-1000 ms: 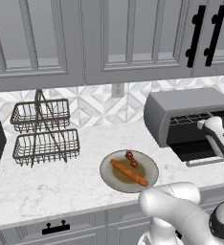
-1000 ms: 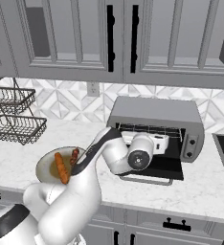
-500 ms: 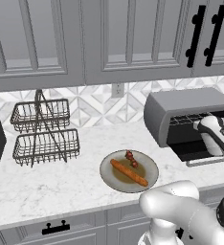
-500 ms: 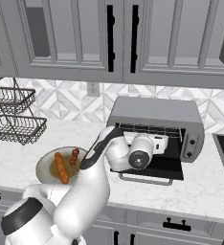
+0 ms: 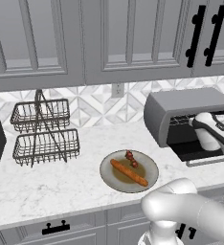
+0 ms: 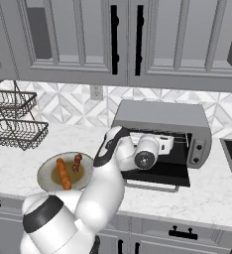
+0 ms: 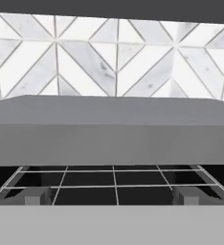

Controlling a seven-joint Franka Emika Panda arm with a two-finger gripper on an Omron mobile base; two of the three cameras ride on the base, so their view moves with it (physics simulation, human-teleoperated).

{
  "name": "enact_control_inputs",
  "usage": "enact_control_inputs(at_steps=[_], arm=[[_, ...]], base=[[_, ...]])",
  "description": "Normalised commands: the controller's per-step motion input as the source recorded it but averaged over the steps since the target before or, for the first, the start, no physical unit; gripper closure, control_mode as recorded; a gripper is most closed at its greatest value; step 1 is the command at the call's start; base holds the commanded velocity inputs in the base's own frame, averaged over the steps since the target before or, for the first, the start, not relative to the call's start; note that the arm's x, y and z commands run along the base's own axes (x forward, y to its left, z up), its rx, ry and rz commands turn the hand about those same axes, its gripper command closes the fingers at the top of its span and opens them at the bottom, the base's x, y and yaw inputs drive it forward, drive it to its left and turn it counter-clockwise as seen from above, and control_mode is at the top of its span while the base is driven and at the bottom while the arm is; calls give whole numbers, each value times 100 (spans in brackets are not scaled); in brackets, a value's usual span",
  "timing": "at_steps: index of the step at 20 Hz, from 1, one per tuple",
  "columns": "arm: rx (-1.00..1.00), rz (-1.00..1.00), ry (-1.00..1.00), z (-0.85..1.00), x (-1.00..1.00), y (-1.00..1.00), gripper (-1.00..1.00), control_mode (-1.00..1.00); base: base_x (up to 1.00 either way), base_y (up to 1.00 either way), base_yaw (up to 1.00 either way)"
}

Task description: Pick up the kebab skewer and baguette bread, and place them inside the toaster oven. Close the toaster oven door and start by setting the timer.

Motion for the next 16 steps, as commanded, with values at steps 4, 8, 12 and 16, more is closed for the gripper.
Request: enact_control_inputs(at_steps=[4,8,12,16], arm=[[0,0,0,-25,2,-1,-100,-100],[0,0,0,0,23,0,-100,-100],[0,0,0,0,28,0,-100,-100],[0,0,0,0,24,0,-100,-100]], base=[[0,0,0],[0,0,0],[0,0,0],[0,0,0]])
